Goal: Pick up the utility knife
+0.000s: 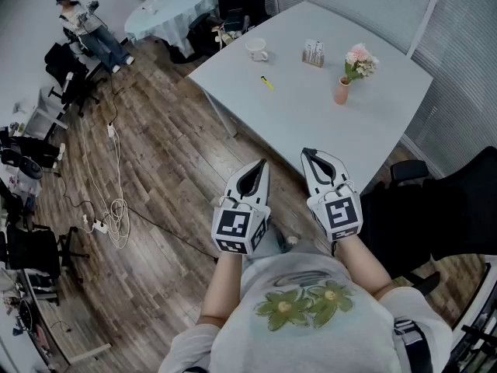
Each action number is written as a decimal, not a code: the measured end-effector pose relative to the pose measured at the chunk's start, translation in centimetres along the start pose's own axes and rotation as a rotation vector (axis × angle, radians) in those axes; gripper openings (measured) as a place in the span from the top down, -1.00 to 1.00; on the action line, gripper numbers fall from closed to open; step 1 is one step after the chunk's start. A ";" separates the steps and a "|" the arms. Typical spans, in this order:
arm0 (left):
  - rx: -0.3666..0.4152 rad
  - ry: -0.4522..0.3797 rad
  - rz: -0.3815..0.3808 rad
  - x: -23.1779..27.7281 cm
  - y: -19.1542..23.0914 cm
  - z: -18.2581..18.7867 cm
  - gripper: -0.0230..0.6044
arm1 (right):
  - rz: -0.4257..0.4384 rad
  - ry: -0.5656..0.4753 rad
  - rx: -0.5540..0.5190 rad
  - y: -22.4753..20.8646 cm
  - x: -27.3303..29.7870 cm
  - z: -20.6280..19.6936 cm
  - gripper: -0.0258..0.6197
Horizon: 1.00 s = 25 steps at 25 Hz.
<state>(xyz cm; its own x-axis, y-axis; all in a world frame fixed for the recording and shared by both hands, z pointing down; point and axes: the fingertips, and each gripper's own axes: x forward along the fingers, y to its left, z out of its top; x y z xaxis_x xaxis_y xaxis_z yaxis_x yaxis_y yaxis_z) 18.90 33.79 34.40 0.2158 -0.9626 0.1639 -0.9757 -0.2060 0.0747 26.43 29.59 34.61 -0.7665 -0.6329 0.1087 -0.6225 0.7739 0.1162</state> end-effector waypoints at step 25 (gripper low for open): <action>-0.020 0.014 -0.083 14.5 14.4 2.2 0.93 | -0.052 0.004 -0.014 -6.2 18.7 1.3 0.91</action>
<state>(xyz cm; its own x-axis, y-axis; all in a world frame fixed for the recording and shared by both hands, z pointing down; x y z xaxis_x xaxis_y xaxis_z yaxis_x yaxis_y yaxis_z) 7.90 16.47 35.71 0.2962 -0.9399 0.1698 -0.9536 -0.2811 0.1078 15.77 13.00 34.60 -0.7324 -0.6726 0.1062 -0.6594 0.7395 0.1357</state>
